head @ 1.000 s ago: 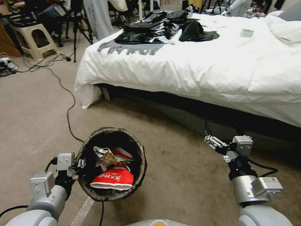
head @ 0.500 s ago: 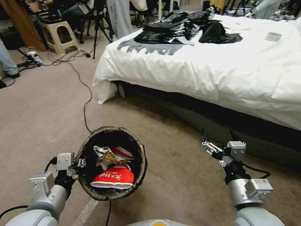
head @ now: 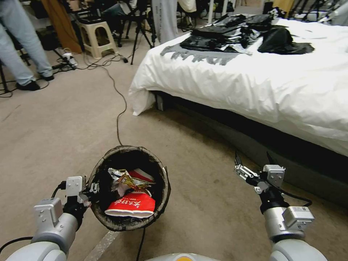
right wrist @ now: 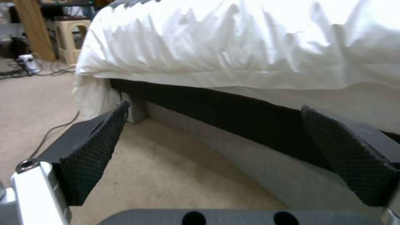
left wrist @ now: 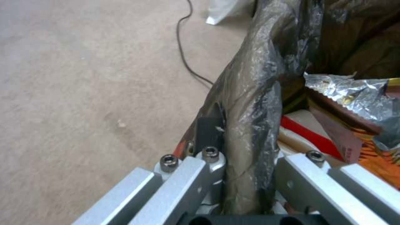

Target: Pick up the trash bin, then pick up the garbage from the floor and place it into the trash bin.

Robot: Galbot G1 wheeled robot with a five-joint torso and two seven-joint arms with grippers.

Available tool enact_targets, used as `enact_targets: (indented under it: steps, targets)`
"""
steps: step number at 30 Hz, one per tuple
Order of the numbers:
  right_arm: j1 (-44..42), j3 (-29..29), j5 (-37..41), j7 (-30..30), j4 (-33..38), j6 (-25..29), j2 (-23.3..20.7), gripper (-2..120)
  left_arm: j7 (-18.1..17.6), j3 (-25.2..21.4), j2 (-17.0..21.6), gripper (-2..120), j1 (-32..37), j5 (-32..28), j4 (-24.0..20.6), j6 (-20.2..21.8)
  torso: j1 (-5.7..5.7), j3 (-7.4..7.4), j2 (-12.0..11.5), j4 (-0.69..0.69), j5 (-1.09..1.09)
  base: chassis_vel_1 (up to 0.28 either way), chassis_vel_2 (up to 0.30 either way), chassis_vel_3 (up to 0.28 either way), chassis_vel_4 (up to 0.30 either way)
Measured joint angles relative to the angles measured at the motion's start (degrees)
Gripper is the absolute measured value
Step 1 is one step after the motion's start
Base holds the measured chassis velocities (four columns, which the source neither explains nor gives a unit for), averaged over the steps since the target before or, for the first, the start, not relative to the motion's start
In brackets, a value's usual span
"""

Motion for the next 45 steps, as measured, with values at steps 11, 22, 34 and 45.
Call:
enact_targets:
  steps: [11, 22, 34, 45]
  targets:
    - [0.15, -0.69, 1.60, 1.35, 0.48, -1.47, -0.41, 100, 0.00, 0.08, 0.02, 0, 0.14, -0.03, 0.00, 0.00, 0.00, 0.00, 0.00, 0.00, 0.00, 0.058, 0.067, 0.064, 0.061]
    - [0.63, -0.83, 1.52, 1.38, 0.26, -1.61, -0.57, 100, 0.00, -0.01, 0.05, 0, 0.18, -0.03, 0.00, -0.03, 0.00, 0.00, 0.00, 0.00, 0.00, 0.067, 0.072, 0.072, 0.071]
    - [0.94, -1.07, 1.43, 1.44, -0.33, -1.55, -0.57, 100, 0.01, -0.08, 0.02, 0, 0.16, -0.03, 0.00, -0.02, 0.00, 0.00, 0.00, 0.00, 0.00, 0.061, 0.061, 0.069, 0.064]
    - [0.91, -1.32, 1.24, 1.48, -0.61, -1.27, -0.42, 100, 0.02, -0.10, -0.04, 0, 0.18, 0.01, 0.00, 0.06, 0.00, 0.00, 0.00, 0.00, 0.00, 0.083, 0.082, 0.086, 0.083]
